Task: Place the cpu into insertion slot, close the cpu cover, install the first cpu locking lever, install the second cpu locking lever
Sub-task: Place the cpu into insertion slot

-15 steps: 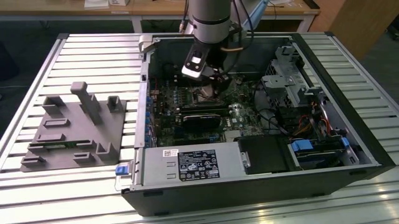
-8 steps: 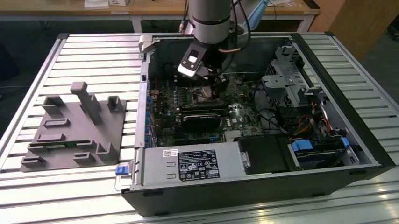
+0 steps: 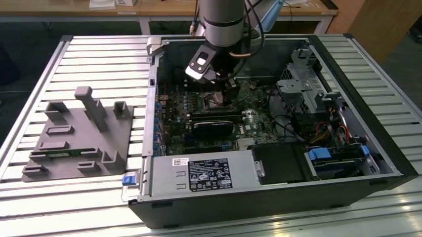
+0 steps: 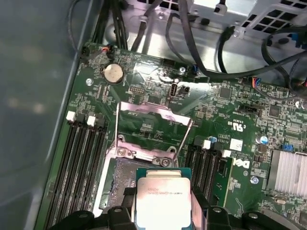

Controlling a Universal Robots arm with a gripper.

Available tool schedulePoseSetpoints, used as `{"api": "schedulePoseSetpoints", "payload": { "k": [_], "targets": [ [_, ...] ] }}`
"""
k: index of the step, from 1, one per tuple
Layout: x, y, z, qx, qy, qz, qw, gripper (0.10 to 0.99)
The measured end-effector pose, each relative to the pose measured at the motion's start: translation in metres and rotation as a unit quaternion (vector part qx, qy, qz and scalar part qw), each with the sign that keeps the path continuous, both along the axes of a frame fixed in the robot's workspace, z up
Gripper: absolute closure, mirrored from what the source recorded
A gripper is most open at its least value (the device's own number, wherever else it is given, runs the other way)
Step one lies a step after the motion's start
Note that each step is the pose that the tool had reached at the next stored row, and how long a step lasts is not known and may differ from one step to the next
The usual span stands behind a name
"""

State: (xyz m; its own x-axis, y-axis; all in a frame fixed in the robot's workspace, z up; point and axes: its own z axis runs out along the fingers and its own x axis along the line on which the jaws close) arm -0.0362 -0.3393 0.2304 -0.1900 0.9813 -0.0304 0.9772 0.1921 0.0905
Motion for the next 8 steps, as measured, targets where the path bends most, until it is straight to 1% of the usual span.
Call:
{"api": "schedulePoseSetpoints", "payload": {
  "k": [3,8],
  "targets": [
    [0.0012,0.0015,-0.0003,0.0000,0.0000,-0.008,1.0000,0.545],
    [0.0015,0.0078,-0.0009,0.0000,0.0000,-0.019,0.9998,0.545]
  ]
}}
